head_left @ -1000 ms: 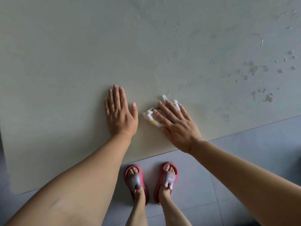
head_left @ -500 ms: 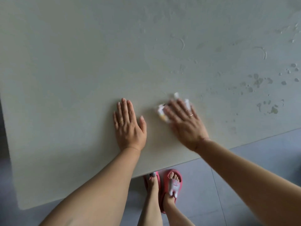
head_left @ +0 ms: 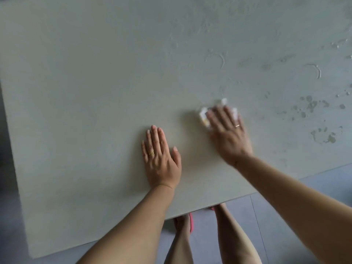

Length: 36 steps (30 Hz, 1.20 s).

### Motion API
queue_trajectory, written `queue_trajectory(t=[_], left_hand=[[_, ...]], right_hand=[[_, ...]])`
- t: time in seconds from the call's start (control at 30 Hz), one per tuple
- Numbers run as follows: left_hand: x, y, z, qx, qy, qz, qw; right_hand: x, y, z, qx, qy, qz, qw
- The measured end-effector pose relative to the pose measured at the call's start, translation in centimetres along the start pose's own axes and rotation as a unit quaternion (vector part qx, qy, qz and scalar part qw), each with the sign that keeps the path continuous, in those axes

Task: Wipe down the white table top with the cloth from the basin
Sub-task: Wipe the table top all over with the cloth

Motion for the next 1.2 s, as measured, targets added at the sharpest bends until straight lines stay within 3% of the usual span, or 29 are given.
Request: queue_trajectory(t=[0.07, 0.13, 0.17, 0.27, 0.33, 0.37, 0.4, 0.47, 0.53, 0.57, 0.6, 0.67, 0.73, 0.77, 0.83, 0.93, 1.0, 1.07, 1.2], left_hand=[[-0.1, -0.1, 0.0, -0.002, 0.001, -0.006, 1.000], [-0.2, -0.2, -0.1, 0.000, 0.003, -0.011, 1.000], [-0.2, -0.2, -0.1, -0.001, 0.006, -0.013, 1.000], [0.1, 0.1, -0.2, -0.009, 0.007, -0.018, 1.000], [0.1, 0.3, -0.2, -0.017, 0.001, -0.020, 1.000], [0.0, 0.3, -0.4, -0.022, -0.001, -0.021, 1.000], [0.0, 0.4, -0.5, -0.024, -0.002, -0.020, 0.999], [-0.1, 0.7, -0.5, -0.025, -0.005, -0.019, 0.999], [0.1, 1.4, -0.9, -0.012, -0.008, -0.024, 1.000], [0.2, 1.9, -1.4, 0.000, -0.010, -0.023, 1.000], [0.4, 2.3, -2.1, 0.012, -0.011, -0.017, 1.000], [0.7, 3.2, -4.1, 0.033, -0.007, -0.002, 0.999], [1.1, 4.0, -6.6, 0.049, -0.005, 0.014, 0.999], [1.4, 4.3, -7.9, 0.055, -0.007, 0.021, 0.998], [2.0, 4.5, -10.5, 0.058, -0.017, 0.023, 0.998], [2.6, 3.5, -13.7, 0.036, -0.031, 0.009, 0.999], [2.6, 2.3, -14.8, 0.018, -0.027, 0.002, 0.999], [2.4, 1.6, -15.0, 0.011, -0.022, -0.006, 1.000], [2.4, 1.7, -14.8, 0.023, -0.026, -0.004, 0.999]], right_hand=[[2.4, 1.0, -0.8, 0.054, -0.151, -0.048, 0.986], [-0.2, -0.1, -0.3, 0.076, -0.206, -0.059, 0.974], [-2.7, -0.9, -0.1, 0.065, -0.167, -0.061, 0.982], [-8.5, -2.9, 1.1, -0.016, 0.069, -0.012, 0.997], [-7.5, -2.3, 0.1, -0.058, 0.187, 0.017, 0.980], [-5.9, -1.8, -1.0, -0.064, 0.202, 0.022, 0.977], [-3.9, -1.0, -2.4, -0.058, 0.175, 0.018, 0.983], [0.7, 0.8, -5.0, -0.003, 0.011, -0.020, 1.000], [1.6, 1.3, -5.4, 0.059, -0.148, -0.054, 0.986], [0.3, 0.9, -5.2, 0.070, -0.177, -0.062, 0.980], [-1.9, 0.3, -5.1, 0.064, -0.153, -0.067, 0.984], [-6.7, -1.2, -4.5, 0.012, 0.015, -0.045, 0.999], [-7.9, -1.5, -4.5, -0.047, 0.170, -0.010, 0.984], [-7.0, -1.1, -5.3, -0.058, 0.201, 0.000, 0.978], [-3.7, -0.1, -7.8, -0.047, 0.148, -0.007, 0.988], [0.7, 1.5, -10.4, 0.029, -0.074, -0.046, 0.996], [-0.6, 1.0, -10.1, 0.050, -0.138, -0.053, 0.988], [-4.2, -0.2, -9.3, 0.022, -0.075, -0.060, 0.995], [-6.4, -0.7, -8.8, -0.047, 0.151, -0.011, 0.987]])
Point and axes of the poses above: each hand's wrist, its own z-axis away from the middle knuckle, its own y-axis out of the back of the hand, x = y × z, the point moved 8 cm from there along -z, towards the middle knuckle, and after that the axes turned 7 degrees about -z, right-handed, at the moved point
